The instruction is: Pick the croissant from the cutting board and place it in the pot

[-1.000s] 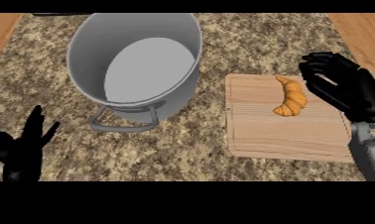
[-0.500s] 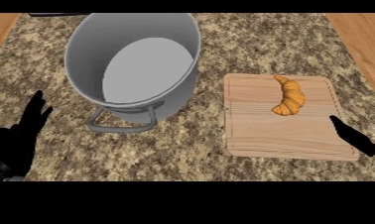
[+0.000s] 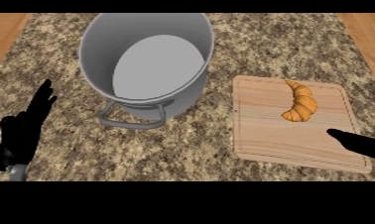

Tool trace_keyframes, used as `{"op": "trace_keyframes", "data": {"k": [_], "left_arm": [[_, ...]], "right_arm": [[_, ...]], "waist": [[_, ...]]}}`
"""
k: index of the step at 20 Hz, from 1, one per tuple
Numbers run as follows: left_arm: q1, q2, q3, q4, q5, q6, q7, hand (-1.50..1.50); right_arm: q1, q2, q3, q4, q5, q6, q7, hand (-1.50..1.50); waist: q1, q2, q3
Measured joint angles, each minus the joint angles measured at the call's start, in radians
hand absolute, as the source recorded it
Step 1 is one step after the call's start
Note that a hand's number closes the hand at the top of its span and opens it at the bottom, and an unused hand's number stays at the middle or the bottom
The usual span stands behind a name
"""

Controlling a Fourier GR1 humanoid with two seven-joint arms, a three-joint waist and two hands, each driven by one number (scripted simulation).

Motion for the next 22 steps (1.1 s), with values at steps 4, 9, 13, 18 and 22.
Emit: {"op": "trace_keyframes", "data": {"k": [4, 9, 13, 18, 22], "left_arm": [[-0.001, -0.01, -0.01, -0.01, -0.011, -0.01, 0.001, 0.0], [-0.029, -0.019, -0.005, 0.006, -0.015, -0.018, 0.001, 0.0], [-0.027, -0.013, -0.003, -0.015, -0.021, -0.026, 0.025, 0.0], [-0.017, -0.036, 0.003, -0.001, -0.038, -0.031, 0.008, 0.0], [-0.03, -0.04, 0.02, 0.011, -0.046, -0.044, 0.016, 0.0]], "right_arm": [[-0.109, -0.053, 0.009, 0.01, -0.066, 0.19, 0.146, -1.5], [-0.239, -0.082, 0.047, 0.092, -0.192, 0.412, 0.267, -1.5], [-0.347, -0.074, 0.063, 0.179, -0.29, 0.538, 0.318, -1.5], [-0.455, -0.03, 0.076, 0.314, -0.342, 0.61, 0.321, -1.5], [-0.534, -0.003, 0.09, 0.408, -0.347, 0.649, 0.326, -1.5]], "waist": [[0.02, 0.003, 0.0], [0.034, 0.006, 0.001], [0.037, 0.005, 0.002], [0.029, 0.004, 0.002], [0.025, 0.003, 0.002]]}}
